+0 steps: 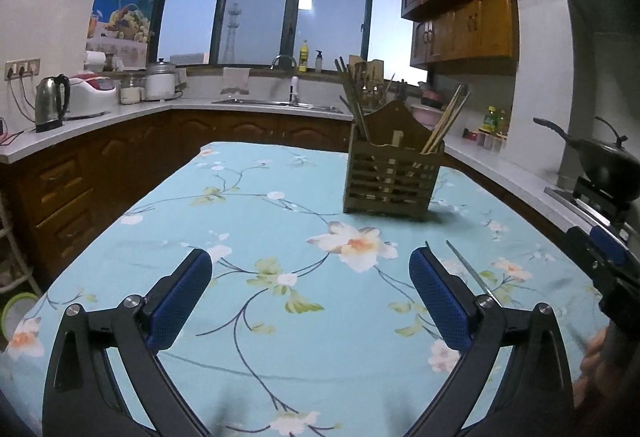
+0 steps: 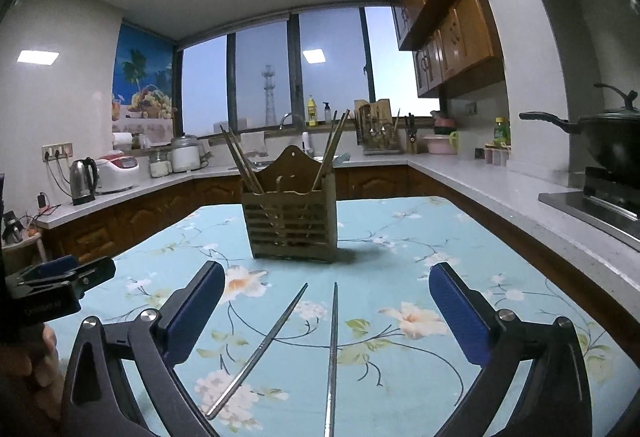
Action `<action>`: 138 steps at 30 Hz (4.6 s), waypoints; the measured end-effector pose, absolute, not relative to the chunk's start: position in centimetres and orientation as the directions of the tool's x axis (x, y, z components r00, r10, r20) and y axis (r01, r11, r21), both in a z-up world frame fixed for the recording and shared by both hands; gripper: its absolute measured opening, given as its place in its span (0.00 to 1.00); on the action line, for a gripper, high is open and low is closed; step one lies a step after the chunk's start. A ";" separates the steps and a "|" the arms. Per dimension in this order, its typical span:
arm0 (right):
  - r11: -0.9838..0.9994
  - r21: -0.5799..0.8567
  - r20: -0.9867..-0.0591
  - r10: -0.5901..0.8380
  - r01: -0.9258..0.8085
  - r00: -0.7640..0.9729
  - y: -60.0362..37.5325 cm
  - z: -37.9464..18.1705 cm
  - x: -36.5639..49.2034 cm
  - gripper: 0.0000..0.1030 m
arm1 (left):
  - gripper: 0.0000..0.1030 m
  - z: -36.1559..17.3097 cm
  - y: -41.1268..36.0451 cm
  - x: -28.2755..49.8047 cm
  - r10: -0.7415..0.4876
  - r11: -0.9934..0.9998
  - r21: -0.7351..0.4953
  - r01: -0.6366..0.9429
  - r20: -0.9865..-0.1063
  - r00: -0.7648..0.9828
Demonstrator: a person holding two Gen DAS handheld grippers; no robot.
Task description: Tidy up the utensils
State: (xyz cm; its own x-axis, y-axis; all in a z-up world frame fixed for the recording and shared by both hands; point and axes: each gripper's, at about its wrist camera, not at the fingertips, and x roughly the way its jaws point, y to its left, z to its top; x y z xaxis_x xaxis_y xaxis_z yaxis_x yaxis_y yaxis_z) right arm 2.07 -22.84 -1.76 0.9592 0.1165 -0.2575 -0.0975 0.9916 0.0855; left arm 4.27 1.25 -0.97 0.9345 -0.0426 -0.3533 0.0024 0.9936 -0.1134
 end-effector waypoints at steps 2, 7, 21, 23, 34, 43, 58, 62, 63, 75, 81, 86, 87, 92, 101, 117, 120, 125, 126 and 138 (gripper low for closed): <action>0.991 0.084 -0.258 0.118 -0.100 0.959 -22.9 -1.8 2.0 1.00 | 0.98 -1.1 1.3 4.3 -0.036 0.994 -0.111 -0.004 -0.352 0.935; 0.991 0.068 -0.261 0.127 -0.113 0.957 -22.7 -2.0 1.8 1.00 | 0.98 -1.3 1.2 4.2 -0.035 0.995 -0.103 -0.002 -0.354 0.935; 0.990 0.068 -0.267 0.139 -0.125 0.954 -22.3 -2.3 1.8 1.00 | 0.98 -1.1 1.1 3.9 -0.026 0.996 -0.084 -0.003 -0.349 0.937; 0.990 0.068 -0.270 0.136 -0.122 0.953 -22.3 -2.4 1.8 1.00 | 0.98 -1.0 1.1 3.9 -0.023 0.997 -0.078 -0.004 -0.349 0.937; 0.990 0.069 -0.270 0.137 -0.123 0.953 -22.3 -2.4 1.8 1.00 | 0.98 -0.9 1.0 4.0 -0.005 0.998 -0.063 -0.019 -0.348 0.937; 0.990 0.068 -0.269 0.137 -0.123 0.953 -22.2 -2.4 1.8 1.00 | 0.98 -0.7 0.8 3.5 0.003 0.999 -0.043 -0.019 -0.334 0.943; 0.989 0.075 -0.261 0.143 -0.128 0.955 -22.1 -2.3 1.8 1.00 | 0.98 -0.2 0.1 3.1 0.007 1.000 -0.012 -0.011 -0.320 0.947; 0.989 0.076 -0.260 0.146 -0.130 0.954 -22.1 -2.2 1.8 1.00 | 0.98 -0.1 -0.2 3.0 0.008 1.000 0.002 -0.008 -0.313 0.950; 0.988 0.077 -0.260 0.146 -0.131 0.955 -22.1 -2.2 1.7 1.00 | 0.98 -0.2 -0.3 3.0 0.009 1.000 0.004 -0.008 -0.312 0.950; 0.988 0.078 -0.259 0.146 -0.130 0.955 -21.9 -2.2 1.7 1.00 | 0.98 -0.1 -0.4 3.0 0.009 1.000 0.013 -0.005 -0.307 0.952; 0.989 0.078 -0.259 0.145 -0.129 0.955 -22.0 -2.3 1.7 1.00 | 0.98 0.1 -0.7 2.9 0.011 1.000 0.022 -0.004 -0.301 0.954; 0.988 0.080 -0.261 0.145 -0.129 0.954 -21.9 -2.2 1.7 1.00 | 0.98 0.0 -0.8 2.9 0.014 1.000 0.022 -0.007 -0.308 0.951; 0.988 0.079 -0.259 0.146 -0.129 0.955 -22.0 -2.3 1.7 1.00 | 0.98 0.0 -0.7 2.9 0.016 1.000 0.022 -0.010 -0.308 0.951; 0.988 0.080 -0.260 0.145 -0.128 0.955 -21.9 -2.3 1.7 1.00 | 0.98 0.1 -0.7 2.8 0.014 1.000 0.024 -0.006 -0.307 0.952; 0.988 0.081 -0.259 0.146 -0.129 0.955 -21.8 -2.2 1.6 1.00 | 0.98 0.1 -0.7 3.0 0.006 1.000 0.022 0.001 -0.309 0.951; 0.988 0.084 -0.259 0.146 -0.129 0.955 -21.8 -2.1 1.6 1.00 | 0.98 -0.1 -1.0 3.1 -0.011 1.000 0.024 0.020 -0.315 0.949; 0.988 0.082 -0.261 0.145 -0.128 0.954 -21.9 -2.2 1.6 1.00 | 0.98 -0.1 -1.1 3.2 -0.012 0.999 0.024 0.021 -0.316 0.949; 0.988 0.083 -0.262 0.144 -0.127 0.954 -21.8 -2.1 1.6 1.00 | 0.98 -0.2 -1.1 3.3 -0.014 1.000 0.022 0.022 -0.322 0.947; 0.988 0.085 -0.260 0.146 -0.128 0.954 -21.9 -2.2 1.6 1.00 | 0.98 -0.2 -1.2 3.4 -0.015 1.000 0.021 0.023 -0.323 0.946; 0.988 0.086 -0.288 0.151 -0.132 0.946 -20.2 -2.1 1.8 1.00 | 0.98 -0.3 -1.2 4.2 -0.034 0.999 0.012 0.041 -0.344 0.938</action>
